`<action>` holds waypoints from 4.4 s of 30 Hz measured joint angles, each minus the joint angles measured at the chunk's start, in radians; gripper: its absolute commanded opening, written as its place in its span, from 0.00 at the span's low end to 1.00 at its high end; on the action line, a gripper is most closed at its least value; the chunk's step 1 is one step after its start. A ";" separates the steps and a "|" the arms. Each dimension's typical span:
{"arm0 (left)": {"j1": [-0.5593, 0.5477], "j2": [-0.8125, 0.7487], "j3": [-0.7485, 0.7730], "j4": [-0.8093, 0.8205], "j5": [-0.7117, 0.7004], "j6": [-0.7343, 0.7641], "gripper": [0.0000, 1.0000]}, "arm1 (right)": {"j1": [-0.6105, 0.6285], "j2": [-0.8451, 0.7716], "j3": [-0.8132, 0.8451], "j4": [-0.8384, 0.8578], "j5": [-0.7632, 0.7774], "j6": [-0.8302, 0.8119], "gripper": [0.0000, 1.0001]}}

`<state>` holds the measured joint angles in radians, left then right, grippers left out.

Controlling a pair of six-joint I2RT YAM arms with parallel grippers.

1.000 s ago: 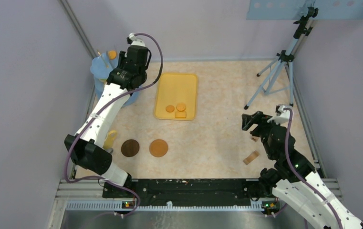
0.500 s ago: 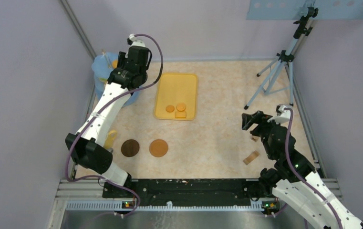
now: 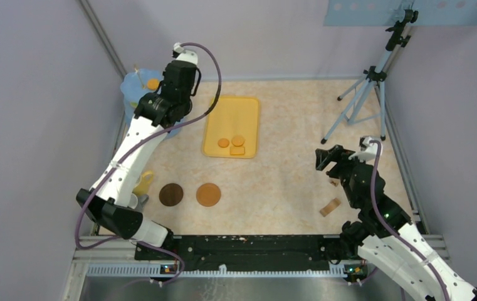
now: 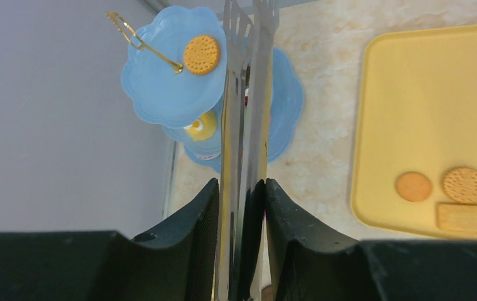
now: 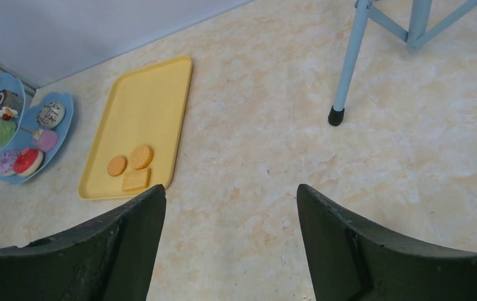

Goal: Serve the afternoon tea

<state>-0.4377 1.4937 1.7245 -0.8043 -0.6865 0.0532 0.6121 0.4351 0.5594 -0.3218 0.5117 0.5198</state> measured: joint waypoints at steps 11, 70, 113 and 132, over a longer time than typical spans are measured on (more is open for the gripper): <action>-0.310 -0.051 -0.008 -0.186 0.097 -0.099 0.35 | 0.000 0.018 -0.018 0.008 -0.018 0.006 0.75; -0.355 0.222 -0.156 -0.272 0.167 -0.126 0.41 | 0.000 0.016 -0.042 0.015 -0.041 0.023 0.75; -0.355 0.250 -0.103 -0.333 0.171 -0.094 0.37 | 0.000 0.018 -0.050 0.022 -0.042 0.027 0.75; -0.355 0.262 -0.046 -0.333 0.097 -0.093 0.22 | 0.000 0.018 -0.050 0.022 -0.042 0.031 0.75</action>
<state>-0.7929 1.7557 1.6783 -1.1378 -0.5900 -0.0395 0.6121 0.4526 0.5098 -0.2996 0.4702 0.5510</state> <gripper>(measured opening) 0.221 0.752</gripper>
